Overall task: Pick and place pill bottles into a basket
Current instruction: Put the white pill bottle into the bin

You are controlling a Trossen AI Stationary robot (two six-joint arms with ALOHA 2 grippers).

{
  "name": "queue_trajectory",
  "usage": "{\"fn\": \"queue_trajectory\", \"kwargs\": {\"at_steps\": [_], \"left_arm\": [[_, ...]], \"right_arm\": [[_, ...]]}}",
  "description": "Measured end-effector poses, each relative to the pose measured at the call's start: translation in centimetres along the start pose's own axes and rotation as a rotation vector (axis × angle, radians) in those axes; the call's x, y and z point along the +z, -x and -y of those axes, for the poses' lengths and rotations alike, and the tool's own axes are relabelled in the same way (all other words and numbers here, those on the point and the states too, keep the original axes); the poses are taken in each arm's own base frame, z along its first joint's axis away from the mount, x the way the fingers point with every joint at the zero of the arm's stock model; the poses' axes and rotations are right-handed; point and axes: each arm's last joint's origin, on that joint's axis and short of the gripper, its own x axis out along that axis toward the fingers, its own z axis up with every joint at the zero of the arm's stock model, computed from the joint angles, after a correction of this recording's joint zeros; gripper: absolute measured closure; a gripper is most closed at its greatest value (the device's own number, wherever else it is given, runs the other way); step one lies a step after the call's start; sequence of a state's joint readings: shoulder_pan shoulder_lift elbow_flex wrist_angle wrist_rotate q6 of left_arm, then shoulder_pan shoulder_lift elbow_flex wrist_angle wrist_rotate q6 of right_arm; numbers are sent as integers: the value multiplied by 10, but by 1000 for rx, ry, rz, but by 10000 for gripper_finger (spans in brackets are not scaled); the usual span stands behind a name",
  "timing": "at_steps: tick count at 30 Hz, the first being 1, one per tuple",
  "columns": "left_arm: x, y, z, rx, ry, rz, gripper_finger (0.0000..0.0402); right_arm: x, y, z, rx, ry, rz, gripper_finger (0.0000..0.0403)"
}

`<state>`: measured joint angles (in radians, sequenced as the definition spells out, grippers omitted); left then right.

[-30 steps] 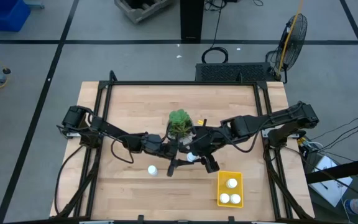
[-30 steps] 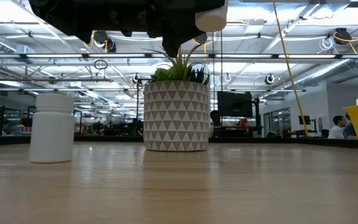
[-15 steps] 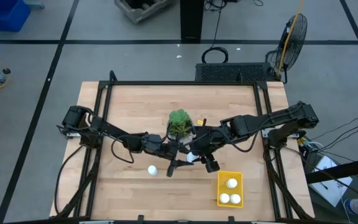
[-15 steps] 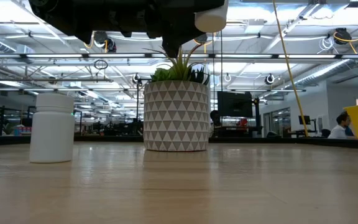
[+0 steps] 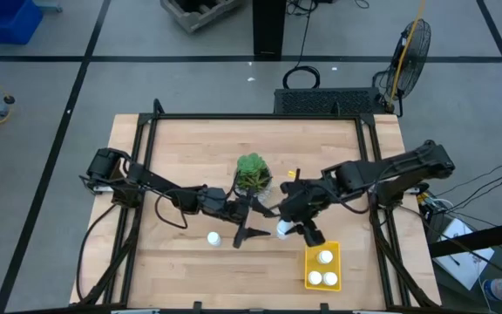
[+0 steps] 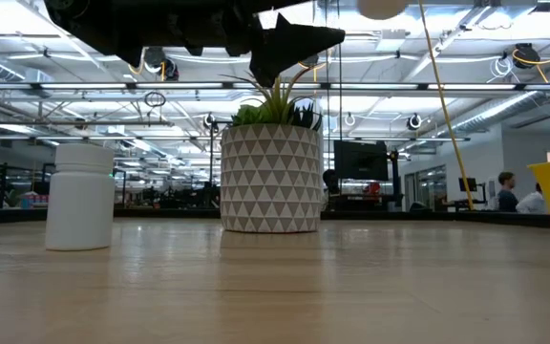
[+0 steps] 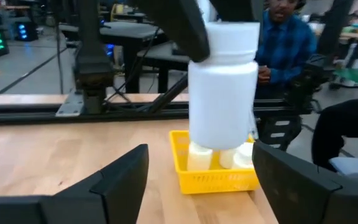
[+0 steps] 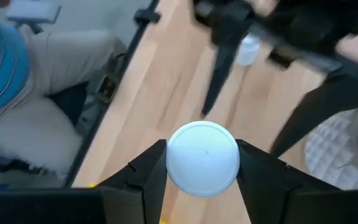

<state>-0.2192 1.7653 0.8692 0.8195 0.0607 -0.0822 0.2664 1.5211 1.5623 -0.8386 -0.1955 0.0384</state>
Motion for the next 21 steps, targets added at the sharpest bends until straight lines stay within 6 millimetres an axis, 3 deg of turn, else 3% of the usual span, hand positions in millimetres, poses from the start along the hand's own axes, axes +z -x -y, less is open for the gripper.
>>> {"fn": "queue_trajectory", "kwargs": {"at_steps": [10, 21], "left_arm": [[-1, 0, 1, -67, 27, -18, 109], [-5, 0, 2, -66, 54, -55, 115]], "right_arm": [[-14, 9, -44, 67, 6, -75, 254], [-34, 3, -103, -76, 111, -81, 254]]}}
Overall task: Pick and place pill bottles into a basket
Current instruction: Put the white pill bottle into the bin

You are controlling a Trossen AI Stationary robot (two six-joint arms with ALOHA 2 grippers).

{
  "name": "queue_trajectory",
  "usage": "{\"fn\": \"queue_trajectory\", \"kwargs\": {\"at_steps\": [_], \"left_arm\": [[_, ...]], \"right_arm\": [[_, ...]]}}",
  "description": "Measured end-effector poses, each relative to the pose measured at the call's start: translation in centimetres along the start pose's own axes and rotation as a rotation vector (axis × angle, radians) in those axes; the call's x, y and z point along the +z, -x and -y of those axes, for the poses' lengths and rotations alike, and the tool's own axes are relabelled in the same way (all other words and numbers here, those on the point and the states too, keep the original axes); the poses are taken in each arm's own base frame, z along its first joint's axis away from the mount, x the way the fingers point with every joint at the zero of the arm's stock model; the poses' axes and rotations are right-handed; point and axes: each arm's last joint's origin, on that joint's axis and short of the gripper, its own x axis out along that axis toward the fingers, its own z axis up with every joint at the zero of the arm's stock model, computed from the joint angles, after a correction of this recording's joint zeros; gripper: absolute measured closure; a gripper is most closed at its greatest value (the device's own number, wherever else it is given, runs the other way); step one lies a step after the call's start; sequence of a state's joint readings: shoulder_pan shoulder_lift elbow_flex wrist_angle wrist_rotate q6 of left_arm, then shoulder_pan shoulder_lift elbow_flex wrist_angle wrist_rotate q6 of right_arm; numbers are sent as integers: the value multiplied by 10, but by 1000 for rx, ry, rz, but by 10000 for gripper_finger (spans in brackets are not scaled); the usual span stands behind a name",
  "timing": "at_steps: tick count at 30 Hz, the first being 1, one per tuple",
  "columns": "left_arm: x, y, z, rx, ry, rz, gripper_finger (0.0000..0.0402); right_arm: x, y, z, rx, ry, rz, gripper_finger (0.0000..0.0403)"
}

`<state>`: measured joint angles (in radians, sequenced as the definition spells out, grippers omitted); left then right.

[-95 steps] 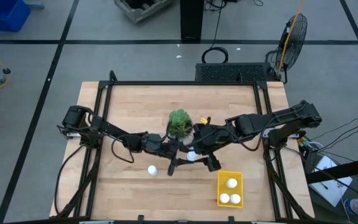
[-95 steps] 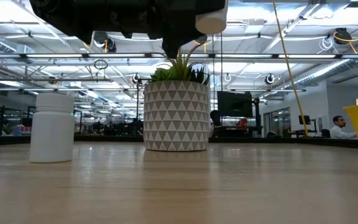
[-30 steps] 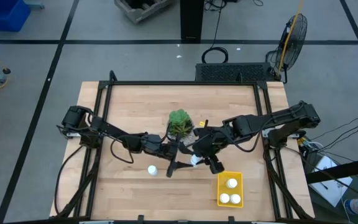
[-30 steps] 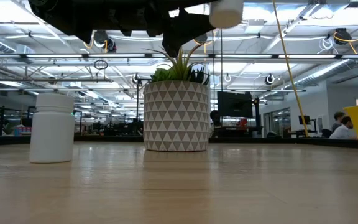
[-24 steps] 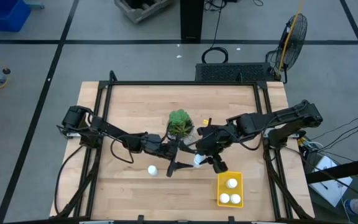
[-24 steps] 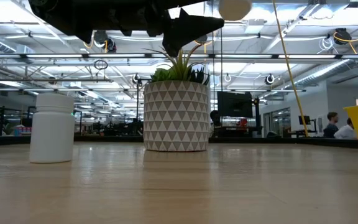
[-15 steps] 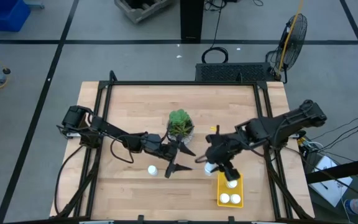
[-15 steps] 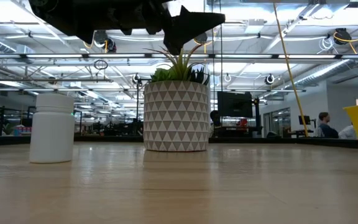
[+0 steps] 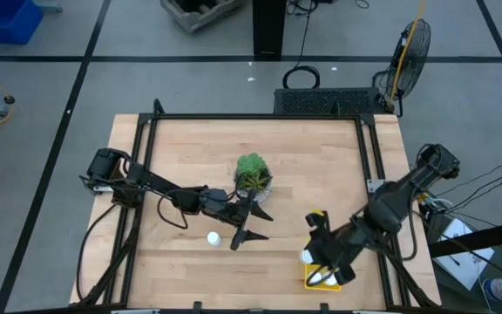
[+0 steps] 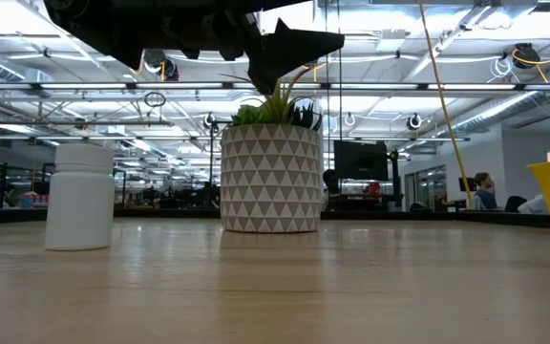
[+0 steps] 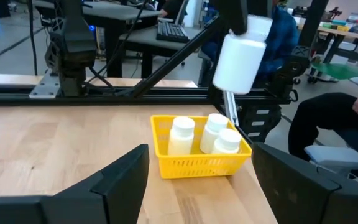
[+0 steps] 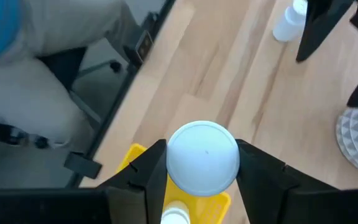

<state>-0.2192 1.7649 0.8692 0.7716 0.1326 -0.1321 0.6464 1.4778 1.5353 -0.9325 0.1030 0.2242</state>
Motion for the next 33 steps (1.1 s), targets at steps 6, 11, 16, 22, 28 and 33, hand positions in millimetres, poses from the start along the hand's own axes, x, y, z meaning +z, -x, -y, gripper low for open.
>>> {"fn": "queue_trajectory", "kwargs": {"at_steps": [6, 11, 16, 22, 28, 33], "left_arm": [[-1, 0, 2, -4, 8, -8, 120], [-2, -1, 5, -13, 8, -15, 120], [-3, -1, 9, -23, 6, -19, 119], [-4, -2, 16, -40, 3, -26, 119], [-4, -2, 17, -42, -12, -24, 119], [-4, -2, 17, -40, -45, -24, 119]], "right_arm": [[-13, -16, -13, -27, -2, -11, 254], [-23, -30, -16, -25, 3, -22, 254], [-36, -37, -16, -14, -2, -2, 254], [-64, -33, -15, -29, -30, 63, 254], [-94, -33, -7, -20, -67, 156, 254], [-116, -41, -1, -14, -90, 171, 254]]}}
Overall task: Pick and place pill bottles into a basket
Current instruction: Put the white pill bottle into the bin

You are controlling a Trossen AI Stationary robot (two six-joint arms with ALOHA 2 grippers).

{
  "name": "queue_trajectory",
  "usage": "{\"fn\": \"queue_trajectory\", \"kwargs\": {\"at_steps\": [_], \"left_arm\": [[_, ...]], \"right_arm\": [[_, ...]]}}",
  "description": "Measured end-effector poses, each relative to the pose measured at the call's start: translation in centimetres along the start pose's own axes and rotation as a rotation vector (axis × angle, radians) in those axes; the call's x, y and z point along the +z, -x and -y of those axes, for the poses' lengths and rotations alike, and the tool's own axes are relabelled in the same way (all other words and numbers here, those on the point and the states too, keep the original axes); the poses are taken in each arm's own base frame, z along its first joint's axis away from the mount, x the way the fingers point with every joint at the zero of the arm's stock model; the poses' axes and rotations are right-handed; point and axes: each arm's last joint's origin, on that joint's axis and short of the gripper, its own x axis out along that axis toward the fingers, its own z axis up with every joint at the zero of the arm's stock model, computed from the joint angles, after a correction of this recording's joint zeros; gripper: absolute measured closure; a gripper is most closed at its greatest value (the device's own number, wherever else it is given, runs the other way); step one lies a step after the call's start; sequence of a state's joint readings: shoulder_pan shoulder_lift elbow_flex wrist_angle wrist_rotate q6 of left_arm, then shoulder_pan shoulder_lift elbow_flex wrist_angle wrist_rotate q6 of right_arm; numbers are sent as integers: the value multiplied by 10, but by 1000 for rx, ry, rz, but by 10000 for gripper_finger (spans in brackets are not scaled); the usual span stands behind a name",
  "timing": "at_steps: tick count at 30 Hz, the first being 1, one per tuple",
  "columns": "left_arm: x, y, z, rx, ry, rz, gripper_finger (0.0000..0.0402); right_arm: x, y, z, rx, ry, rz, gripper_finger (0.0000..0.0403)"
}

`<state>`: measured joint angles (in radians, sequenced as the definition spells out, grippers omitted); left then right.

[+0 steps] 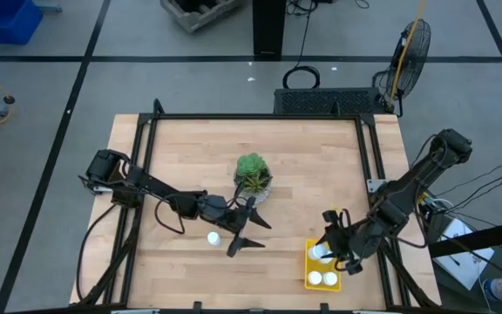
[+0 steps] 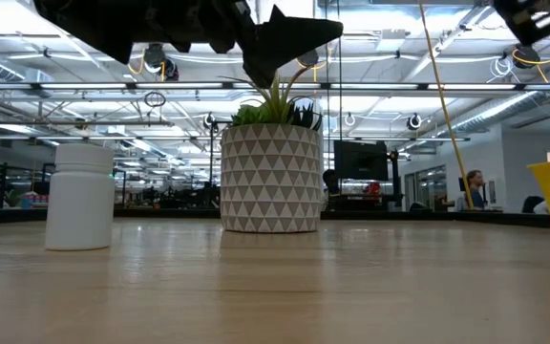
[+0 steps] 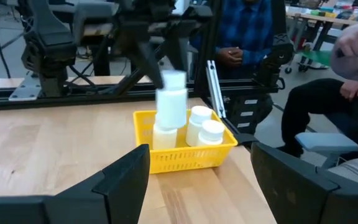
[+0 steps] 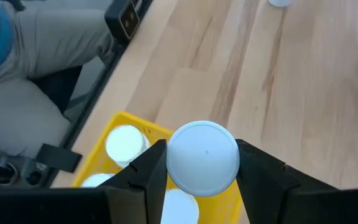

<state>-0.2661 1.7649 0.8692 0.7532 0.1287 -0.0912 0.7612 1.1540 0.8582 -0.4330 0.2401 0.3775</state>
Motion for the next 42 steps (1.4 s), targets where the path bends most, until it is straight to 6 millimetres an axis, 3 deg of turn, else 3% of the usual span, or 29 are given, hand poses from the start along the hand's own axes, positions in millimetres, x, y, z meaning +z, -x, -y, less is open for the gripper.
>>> {"fn": "queue_trajectory", "kwargs": {"at_steps": [18, 42], "left_arm": [[0, 0, -1, 51, -10, 4, 119], [0, 0, -1, 50, -8, 3, 119]], "right_arm": [[-29, -20, 14, -32, -11, -29, 254], [-45, -36, 23, 37, -97, -9, 248]]}}
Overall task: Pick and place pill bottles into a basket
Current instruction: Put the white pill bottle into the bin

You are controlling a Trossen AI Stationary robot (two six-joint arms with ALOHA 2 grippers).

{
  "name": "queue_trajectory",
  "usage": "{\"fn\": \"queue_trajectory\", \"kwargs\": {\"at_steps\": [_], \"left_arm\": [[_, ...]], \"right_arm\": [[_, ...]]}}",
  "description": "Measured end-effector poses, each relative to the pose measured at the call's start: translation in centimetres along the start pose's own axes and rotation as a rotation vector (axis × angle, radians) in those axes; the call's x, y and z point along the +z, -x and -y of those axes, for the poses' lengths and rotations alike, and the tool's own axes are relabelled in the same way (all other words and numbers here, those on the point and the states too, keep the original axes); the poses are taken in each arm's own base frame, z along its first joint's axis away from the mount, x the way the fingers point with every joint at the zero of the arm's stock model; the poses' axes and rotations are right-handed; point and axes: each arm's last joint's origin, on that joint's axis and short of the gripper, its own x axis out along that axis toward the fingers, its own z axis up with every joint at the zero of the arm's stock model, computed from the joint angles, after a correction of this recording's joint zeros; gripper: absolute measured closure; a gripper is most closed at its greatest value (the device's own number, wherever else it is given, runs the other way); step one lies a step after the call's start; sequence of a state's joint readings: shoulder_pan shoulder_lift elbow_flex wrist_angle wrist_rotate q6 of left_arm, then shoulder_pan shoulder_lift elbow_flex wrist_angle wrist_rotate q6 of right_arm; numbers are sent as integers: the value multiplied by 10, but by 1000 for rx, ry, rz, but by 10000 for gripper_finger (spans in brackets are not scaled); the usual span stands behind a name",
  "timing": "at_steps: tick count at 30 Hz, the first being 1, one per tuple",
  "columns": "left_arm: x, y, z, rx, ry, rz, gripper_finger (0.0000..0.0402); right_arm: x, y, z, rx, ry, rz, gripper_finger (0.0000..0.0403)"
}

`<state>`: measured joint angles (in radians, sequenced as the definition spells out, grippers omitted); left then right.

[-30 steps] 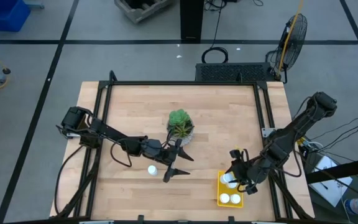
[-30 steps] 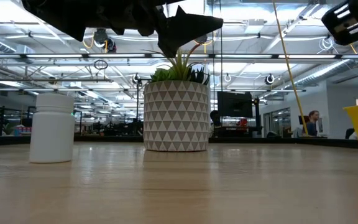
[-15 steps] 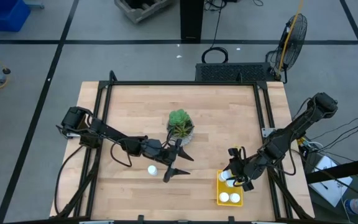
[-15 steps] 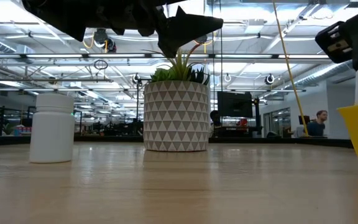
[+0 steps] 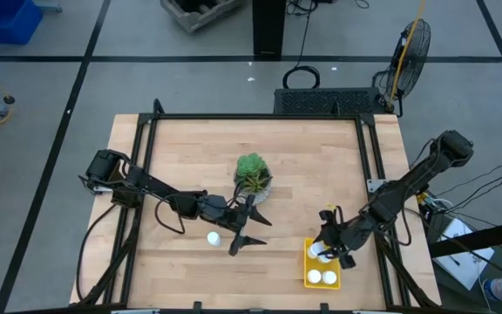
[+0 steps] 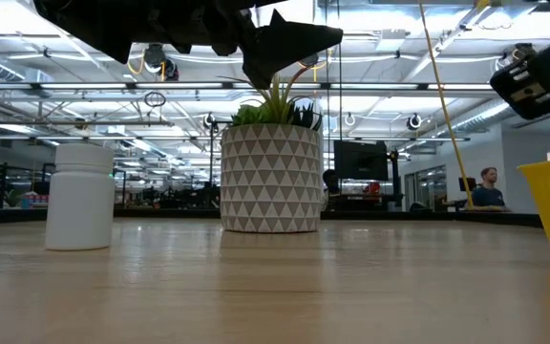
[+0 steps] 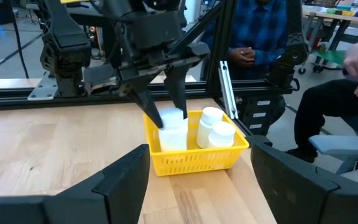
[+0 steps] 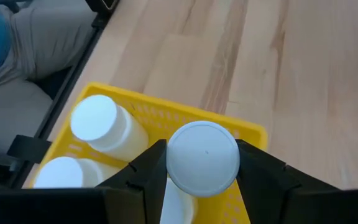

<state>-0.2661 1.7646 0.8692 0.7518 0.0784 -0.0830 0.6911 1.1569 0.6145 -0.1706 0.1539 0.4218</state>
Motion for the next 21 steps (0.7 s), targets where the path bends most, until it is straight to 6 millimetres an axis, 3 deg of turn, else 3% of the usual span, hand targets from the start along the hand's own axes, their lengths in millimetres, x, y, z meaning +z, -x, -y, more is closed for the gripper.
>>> {"fn": "queue_trajectory", "kwargs": {"at_steps": [14, 21], "left_arm": [[0, 0, 0, 1, -5, 3, 119], [0, 0, -1, 4, -18, 3, 119]], "right_arm": [[-2, -6, 14, -12, -39, -53, 252], [-1, -18, 14, 26, -38, -69, 249]]}}
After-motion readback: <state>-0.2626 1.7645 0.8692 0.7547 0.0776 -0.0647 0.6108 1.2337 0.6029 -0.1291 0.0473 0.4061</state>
